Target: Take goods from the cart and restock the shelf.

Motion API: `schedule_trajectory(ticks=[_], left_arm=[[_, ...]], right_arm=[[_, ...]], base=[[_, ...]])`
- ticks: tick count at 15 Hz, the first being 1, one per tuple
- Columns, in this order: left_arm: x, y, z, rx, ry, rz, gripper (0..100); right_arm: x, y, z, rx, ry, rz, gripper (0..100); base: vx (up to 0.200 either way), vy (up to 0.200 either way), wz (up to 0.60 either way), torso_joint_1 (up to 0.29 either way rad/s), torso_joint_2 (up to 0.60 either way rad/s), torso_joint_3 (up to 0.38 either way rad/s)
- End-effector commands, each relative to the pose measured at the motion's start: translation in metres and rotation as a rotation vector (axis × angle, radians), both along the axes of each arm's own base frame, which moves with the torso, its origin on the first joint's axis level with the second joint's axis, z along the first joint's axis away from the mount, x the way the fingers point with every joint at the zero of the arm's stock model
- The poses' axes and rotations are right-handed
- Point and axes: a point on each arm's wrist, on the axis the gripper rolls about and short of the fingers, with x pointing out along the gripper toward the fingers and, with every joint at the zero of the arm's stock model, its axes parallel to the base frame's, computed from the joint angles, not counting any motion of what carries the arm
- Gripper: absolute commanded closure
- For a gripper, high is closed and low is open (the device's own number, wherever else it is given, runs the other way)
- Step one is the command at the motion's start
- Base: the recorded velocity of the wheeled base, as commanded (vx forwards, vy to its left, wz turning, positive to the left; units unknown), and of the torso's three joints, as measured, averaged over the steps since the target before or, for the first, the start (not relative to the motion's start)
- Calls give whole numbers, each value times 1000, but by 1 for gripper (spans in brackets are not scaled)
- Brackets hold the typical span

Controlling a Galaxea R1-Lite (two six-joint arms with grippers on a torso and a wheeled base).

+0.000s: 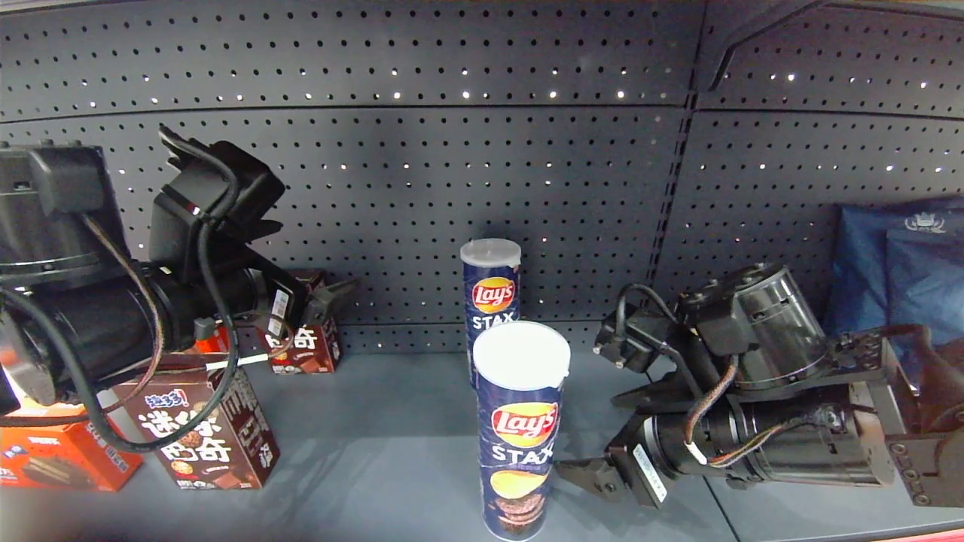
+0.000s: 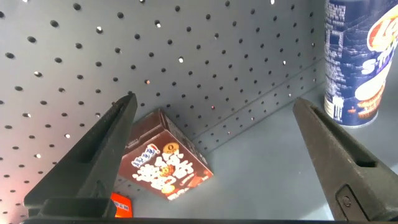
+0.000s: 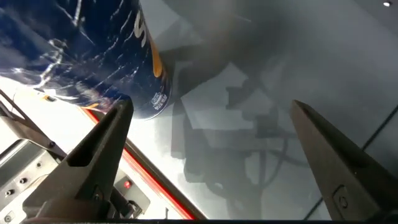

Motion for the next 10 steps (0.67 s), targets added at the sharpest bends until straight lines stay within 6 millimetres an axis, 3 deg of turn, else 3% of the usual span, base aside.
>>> schedule_trajectory(ticks=[1, 10], left_arm=[[1, 0, -1, 0, 1, -2, 0], [2, -1, -3, 1, 6, -5, 0]], right_arm=[[0, 3, -1, -3, 2, 10, 0], [2, 8, -3, -6, 6, 13, 0]], base=[[0, 0, 0, 0, 0, 0], [0, 0, 0, 0, 0, 0]])
